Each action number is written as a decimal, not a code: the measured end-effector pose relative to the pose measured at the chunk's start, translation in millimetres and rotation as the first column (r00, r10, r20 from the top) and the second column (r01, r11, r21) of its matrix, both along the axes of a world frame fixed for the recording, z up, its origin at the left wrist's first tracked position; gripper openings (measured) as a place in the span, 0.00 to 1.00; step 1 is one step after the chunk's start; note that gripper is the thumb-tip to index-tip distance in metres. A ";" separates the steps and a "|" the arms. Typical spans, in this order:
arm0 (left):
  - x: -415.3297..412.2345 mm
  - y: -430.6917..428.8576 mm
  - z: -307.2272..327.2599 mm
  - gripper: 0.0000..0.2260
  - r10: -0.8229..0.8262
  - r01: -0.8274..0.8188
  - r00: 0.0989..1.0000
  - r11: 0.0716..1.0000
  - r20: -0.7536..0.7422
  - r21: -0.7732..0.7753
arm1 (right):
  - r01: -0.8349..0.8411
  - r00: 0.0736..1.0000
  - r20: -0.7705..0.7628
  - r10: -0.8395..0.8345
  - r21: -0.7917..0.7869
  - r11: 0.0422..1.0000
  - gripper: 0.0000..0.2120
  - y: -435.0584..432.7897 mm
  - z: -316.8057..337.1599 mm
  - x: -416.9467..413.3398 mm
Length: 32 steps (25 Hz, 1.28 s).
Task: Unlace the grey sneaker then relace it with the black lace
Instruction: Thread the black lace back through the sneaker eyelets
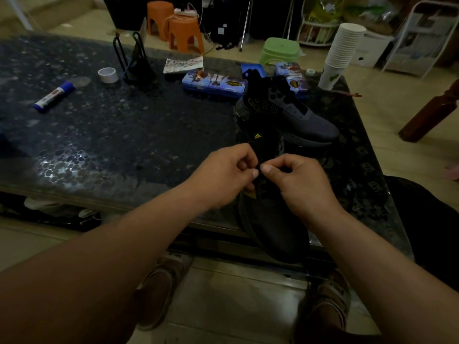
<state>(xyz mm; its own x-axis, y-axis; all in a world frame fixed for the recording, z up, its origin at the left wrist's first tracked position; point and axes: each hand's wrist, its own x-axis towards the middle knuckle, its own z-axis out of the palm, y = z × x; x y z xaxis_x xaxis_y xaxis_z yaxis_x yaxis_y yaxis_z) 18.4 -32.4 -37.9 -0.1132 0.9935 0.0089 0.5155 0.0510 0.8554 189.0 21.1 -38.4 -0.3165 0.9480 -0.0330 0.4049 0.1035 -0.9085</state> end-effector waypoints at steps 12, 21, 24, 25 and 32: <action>-16.8 7.7 5.9 0.03 -0.116 0.137 0.969 0.987 0.219 -0.084 | -0.081 0.995 0.051 0.082 -0.021 0.996 0.09 7.2 6.2 1.5; -35.7 -0.1 31.0 0.10 0.233 -0.216 0.964 0.968 0.132 -0.127 | 0.082 0.997 0.022 -0.079 -0.226 0.971 0.13 16.8 33.3 35.5; -27.9 -7.3 10.3 0.15 -0.135 0.043 0.910 0.971 -0.391 -0.236 | -0.128 0.855 0.433 0.285 -0.357 0.925 0.30 -6.1 25.3 45.4; -25.4 -8.0 8.3 0.16 -0.144 0.065 0.935 0.968 -0.326 -0.241 | -0.160 0.812 0.484 0.327 -0.354 0.922 0.33 -13.2 22.8 45.5; -51.2 -0.6 23.1 0.14 0.568 -0.482 0.259 0.777 0.781 -0.405 | -0.128 0.876 0.403 0.265 -0.335 0.933 0.22 -28.8 15.9 33.0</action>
<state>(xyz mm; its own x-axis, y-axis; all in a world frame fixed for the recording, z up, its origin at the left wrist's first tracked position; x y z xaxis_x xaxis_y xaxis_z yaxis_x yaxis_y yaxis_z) -32.8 -33.0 -14.8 -0.5161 0.7048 -0.4868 -0.6068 0.1003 0.7885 222.0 -7.7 -22.4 -0.3836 0.7931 -0.4732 0.7639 -0.0155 -0.6452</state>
